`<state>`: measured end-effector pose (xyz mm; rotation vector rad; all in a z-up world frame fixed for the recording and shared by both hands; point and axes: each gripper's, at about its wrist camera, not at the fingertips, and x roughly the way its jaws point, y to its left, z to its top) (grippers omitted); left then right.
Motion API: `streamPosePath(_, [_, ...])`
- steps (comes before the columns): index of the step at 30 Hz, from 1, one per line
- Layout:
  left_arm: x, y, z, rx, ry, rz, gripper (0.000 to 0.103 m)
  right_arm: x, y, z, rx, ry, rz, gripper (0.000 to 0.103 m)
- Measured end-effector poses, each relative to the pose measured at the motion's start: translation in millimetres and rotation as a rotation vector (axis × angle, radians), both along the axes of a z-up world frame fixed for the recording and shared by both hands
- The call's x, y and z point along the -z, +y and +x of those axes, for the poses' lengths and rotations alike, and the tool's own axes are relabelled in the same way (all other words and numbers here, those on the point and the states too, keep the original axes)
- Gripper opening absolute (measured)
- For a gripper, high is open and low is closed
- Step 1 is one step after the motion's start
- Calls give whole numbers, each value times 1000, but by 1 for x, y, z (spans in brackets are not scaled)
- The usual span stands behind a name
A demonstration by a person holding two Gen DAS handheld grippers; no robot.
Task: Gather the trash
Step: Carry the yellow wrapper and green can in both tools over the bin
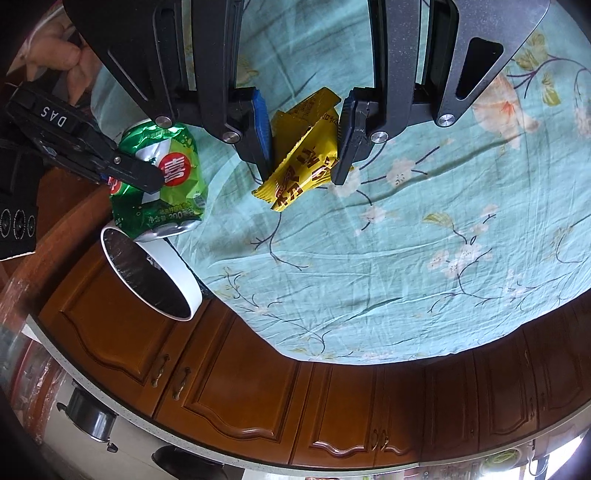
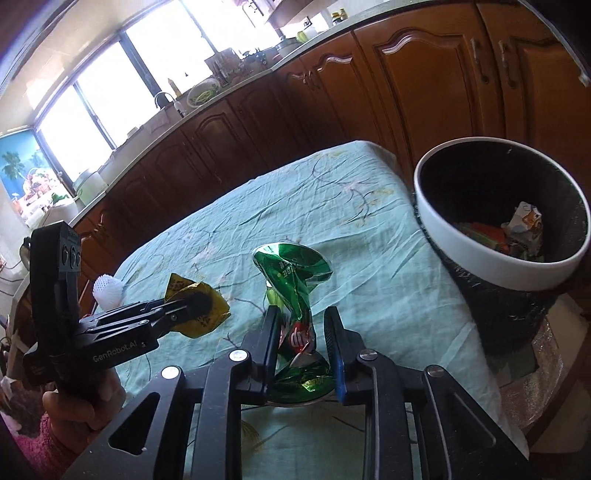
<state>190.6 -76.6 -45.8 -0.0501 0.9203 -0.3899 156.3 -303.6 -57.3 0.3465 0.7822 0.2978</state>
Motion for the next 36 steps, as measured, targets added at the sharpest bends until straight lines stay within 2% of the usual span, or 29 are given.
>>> streamPosePath(8, [-15, -39, 1, 59, -38, 22, 29, -16, -50, -11, 116, -44, 13, 24])
streamPosePath(17, [-28, -83, 6, 129, -71, 36, 29, -24, -85, -17, 196, -67, 10, 24])
streamPosePath(28, [-32, -121, 17, 179, -85, 49, 29, -35, -111, -21, 254, -91, -5, 24])
streamPosePath(36, [-39, -145, 28, 204, -98, 56, 29, -42, -129, -7, 286, -103, -28, 24])
